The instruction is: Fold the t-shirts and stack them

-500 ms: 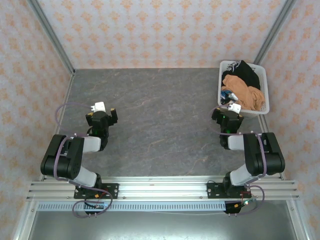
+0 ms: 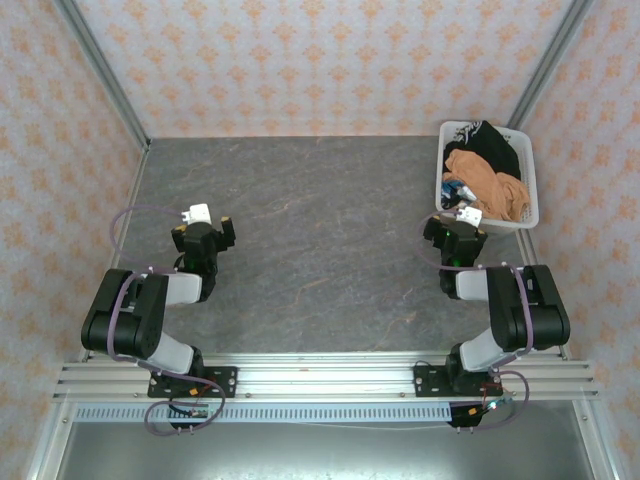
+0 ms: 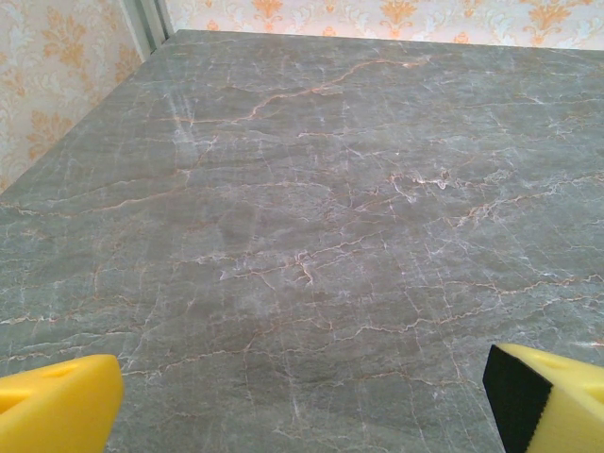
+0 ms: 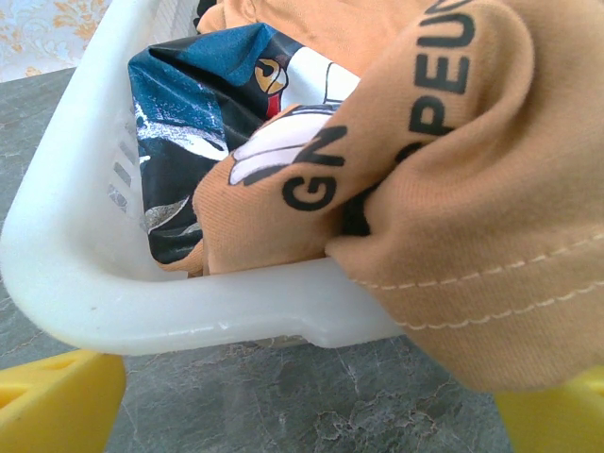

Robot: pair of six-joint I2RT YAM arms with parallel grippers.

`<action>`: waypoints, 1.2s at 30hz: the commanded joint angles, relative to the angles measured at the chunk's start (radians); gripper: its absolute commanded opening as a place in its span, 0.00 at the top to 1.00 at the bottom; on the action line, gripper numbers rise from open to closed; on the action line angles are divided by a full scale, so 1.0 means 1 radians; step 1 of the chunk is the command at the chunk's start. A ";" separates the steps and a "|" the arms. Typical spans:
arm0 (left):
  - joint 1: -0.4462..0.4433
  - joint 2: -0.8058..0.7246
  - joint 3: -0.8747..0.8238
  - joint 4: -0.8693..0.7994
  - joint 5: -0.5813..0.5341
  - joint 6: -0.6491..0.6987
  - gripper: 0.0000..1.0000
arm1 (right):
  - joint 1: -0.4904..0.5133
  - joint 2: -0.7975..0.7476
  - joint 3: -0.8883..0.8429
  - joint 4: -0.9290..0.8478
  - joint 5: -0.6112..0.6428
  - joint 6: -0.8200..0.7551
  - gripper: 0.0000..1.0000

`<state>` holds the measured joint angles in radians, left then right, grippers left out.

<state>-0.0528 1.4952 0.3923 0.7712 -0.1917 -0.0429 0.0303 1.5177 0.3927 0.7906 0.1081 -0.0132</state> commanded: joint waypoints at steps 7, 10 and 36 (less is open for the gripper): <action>-0.058 -0.255 -0.012 -0.142 -0.187 0.016 0.00 | 0.110 -0.283 -0.003 -0.176 0.266 -0.019 0.01; -0.125 -0.441 0.037 -0.259 -0.227 0.058 0.00 | 0.166 -0.490 0.108 -0.410 0.331 -0.008 0.01; -0.334 -0.123 0.992 -1.291 0.458 -0.660 0.10 | -0.189 0.356 1.203 -1.537 -0.076 0.547 0.15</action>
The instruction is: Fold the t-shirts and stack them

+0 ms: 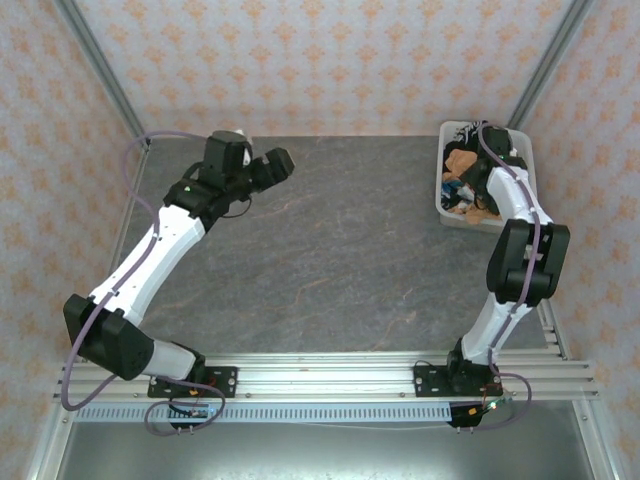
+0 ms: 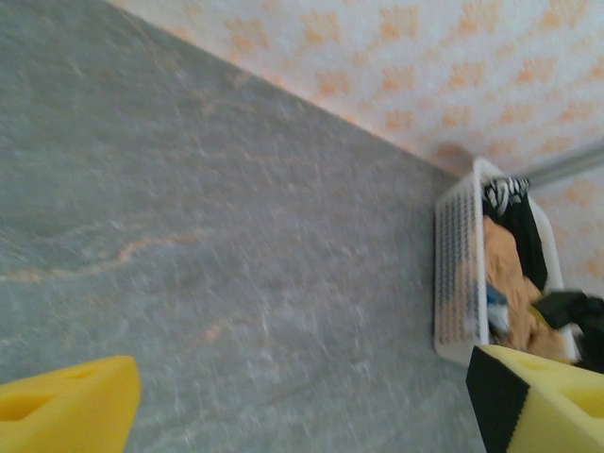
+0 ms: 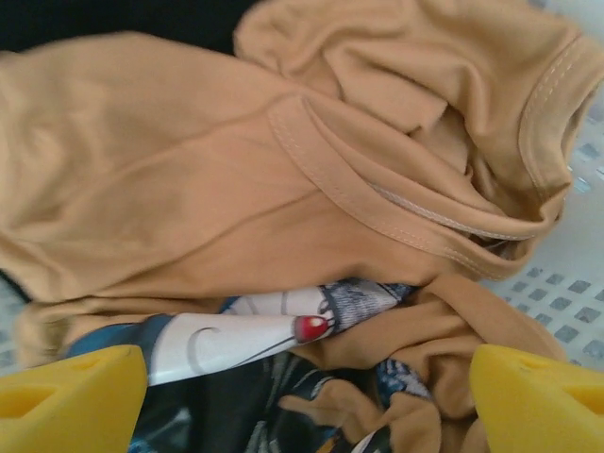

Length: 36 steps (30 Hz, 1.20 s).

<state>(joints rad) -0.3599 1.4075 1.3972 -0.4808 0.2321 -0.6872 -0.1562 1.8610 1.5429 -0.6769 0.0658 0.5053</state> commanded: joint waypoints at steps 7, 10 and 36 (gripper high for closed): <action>-0.057 -0.051 -0.050 -0.053 0.024 -0.017 0.12 | -0.003 0.108 0.047 -0.067 -0.108 0.049 0.13; -0.059 -0.057 -0.050 -0.068 0.016 -0.010 0.12 | -0.003 0.158 0.068 -0.070 -0.118 0.051 0.14; -0.060 -0.058 -0.052 -0.100 -0.039 -0.020 0.22 | 0.213 -0.388 0.140 0.185 0.141 -0.007 1.00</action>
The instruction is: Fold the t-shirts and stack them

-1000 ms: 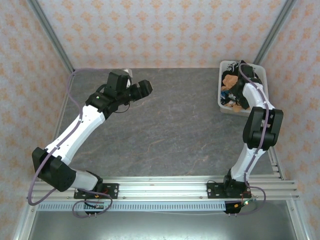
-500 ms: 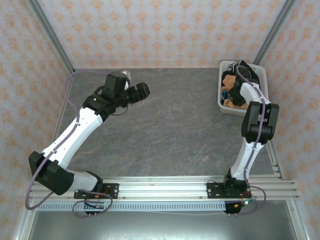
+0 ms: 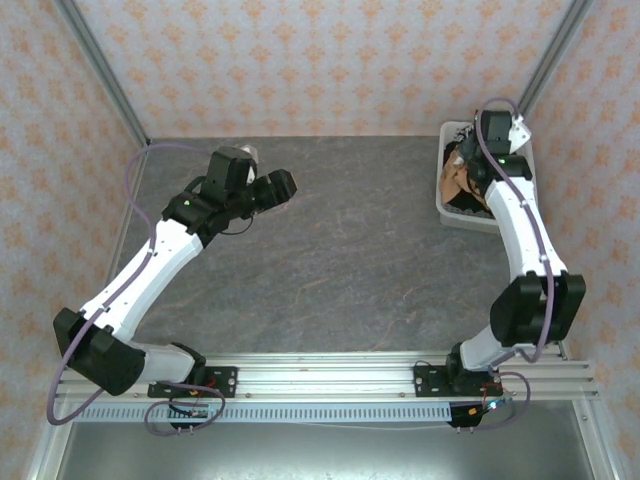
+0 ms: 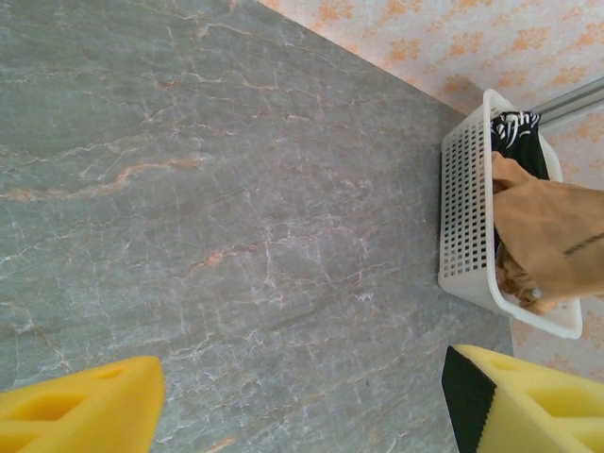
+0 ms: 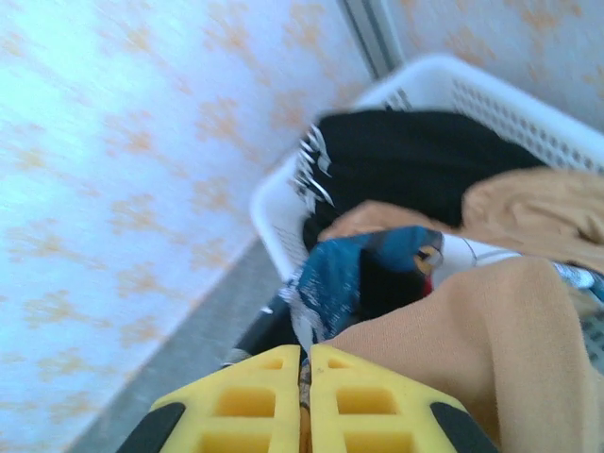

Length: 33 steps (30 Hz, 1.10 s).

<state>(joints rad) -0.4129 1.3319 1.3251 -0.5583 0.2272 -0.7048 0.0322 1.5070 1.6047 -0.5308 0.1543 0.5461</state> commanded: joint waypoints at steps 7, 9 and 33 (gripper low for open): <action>-0.005 0.025 0.069 -0.123 -0.167 0.014 0.22 | 0.180 -0.039 0.383 0.073 0.013 -0.163 1.00; -0.006 0.020 0.091 -0.161 -0.221 0.026 0.22 | 0.249 -0.008 0.477 0.053 0.005 -0.197 1.00; 0.120 -0.227 -0.088 -0.410 -0.374 0.014 0.11 | 0.717 0.294 0.095 -0.008 -0.265 -0.031 0.36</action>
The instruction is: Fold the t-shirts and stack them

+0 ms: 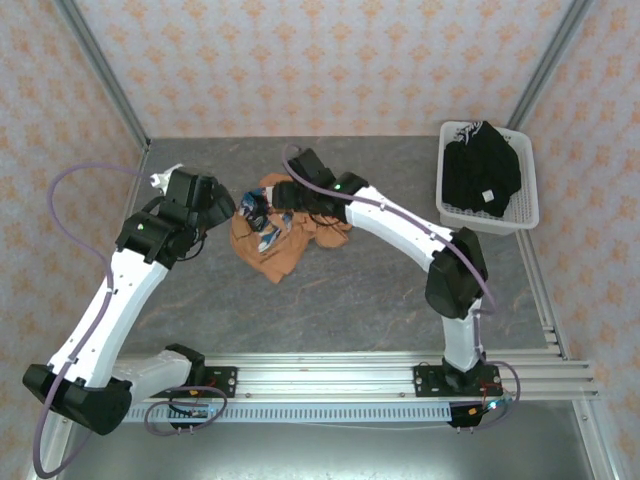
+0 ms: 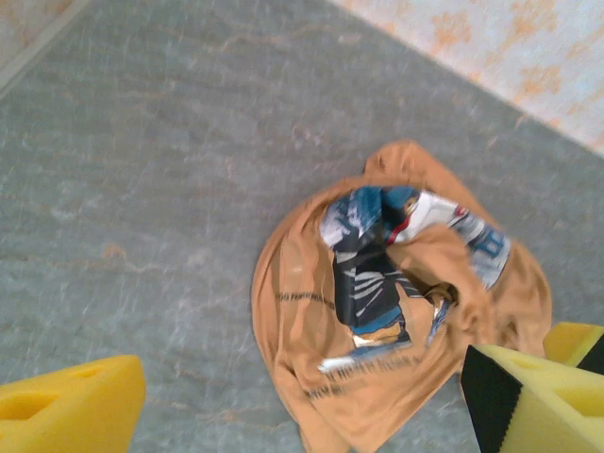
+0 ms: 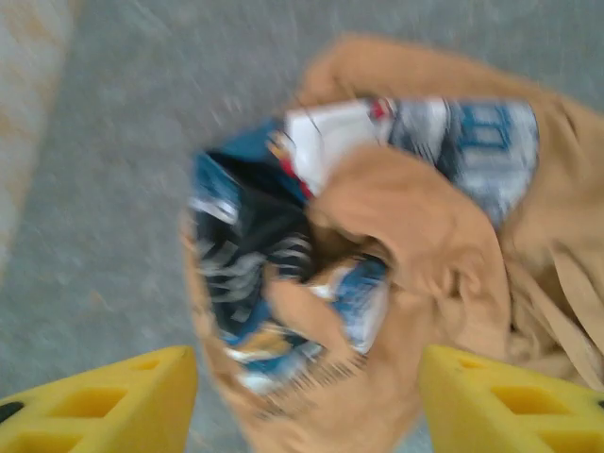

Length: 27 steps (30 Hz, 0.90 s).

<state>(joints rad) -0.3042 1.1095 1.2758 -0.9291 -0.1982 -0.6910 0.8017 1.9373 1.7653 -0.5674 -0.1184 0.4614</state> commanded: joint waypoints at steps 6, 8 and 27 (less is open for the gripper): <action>-0.013 0.110 -0.102 0.069 0.288 -0.007 0.11 | -0.220 -0.134 -0.309 0.044 -0.075 0.189 0.37; -0.038 0.174 -0.092 0.083 0.301 -0.006 0.11 | -0.242 -0.099 -0.324 0.043 -0.106 0.198 0.37; 0.008 0.407 -0.272 0.150 0.227 -0.105 0.23 | -0.247 0.068 -0.309 -0.061 -0.081 0.267 0.95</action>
<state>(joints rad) -0.3431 1.5650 1.0336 -0.8162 0.0666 -0.7635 0.5713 2.0464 1.4609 -0.5423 -0.3130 0.7132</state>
